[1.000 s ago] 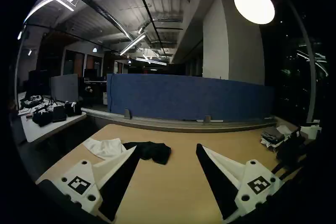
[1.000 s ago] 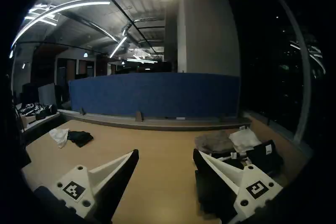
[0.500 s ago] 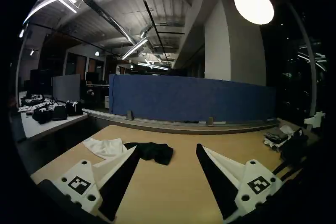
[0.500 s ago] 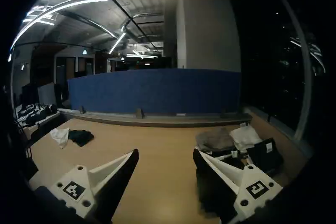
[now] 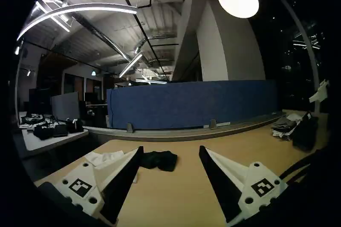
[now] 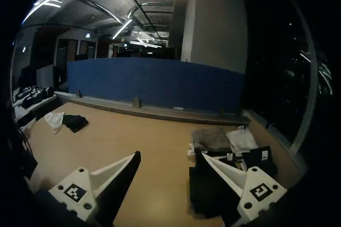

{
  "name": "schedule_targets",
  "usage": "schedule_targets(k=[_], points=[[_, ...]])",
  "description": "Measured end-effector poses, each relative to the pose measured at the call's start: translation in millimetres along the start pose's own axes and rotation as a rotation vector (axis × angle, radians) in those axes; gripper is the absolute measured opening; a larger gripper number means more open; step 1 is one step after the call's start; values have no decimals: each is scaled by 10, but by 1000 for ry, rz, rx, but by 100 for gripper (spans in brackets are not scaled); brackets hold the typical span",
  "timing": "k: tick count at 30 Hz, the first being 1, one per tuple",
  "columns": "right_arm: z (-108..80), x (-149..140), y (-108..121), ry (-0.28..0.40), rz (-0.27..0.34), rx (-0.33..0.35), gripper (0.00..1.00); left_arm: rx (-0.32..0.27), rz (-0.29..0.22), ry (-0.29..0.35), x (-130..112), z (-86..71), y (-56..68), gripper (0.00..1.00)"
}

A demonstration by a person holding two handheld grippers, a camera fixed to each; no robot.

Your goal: Fold towel

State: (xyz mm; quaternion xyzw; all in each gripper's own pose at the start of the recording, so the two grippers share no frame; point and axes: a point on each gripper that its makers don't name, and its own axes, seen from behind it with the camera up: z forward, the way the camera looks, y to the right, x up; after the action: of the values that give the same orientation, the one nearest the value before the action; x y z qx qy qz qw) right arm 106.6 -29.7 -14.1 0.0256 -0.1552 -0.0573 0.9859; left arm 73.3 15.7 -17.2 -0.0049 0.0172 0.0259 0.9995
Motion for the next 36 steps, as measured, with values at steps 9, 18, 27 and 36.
schedule_targets(k=[9,18,27,36], points=[[149,-97,-243,8,-20,33,100,2,-19,12,-376,63,-93,96],[298,-112,-416,9,-50,53,100,-7,-35,8,-579,89,-75,96],[329,-57,-467,22,-44,64,100,-5,-54,-9,-678,85,-83,96],[321,-97,-470,22,-39,69,100,-14,-53,-32,-733,120,-48,96]])
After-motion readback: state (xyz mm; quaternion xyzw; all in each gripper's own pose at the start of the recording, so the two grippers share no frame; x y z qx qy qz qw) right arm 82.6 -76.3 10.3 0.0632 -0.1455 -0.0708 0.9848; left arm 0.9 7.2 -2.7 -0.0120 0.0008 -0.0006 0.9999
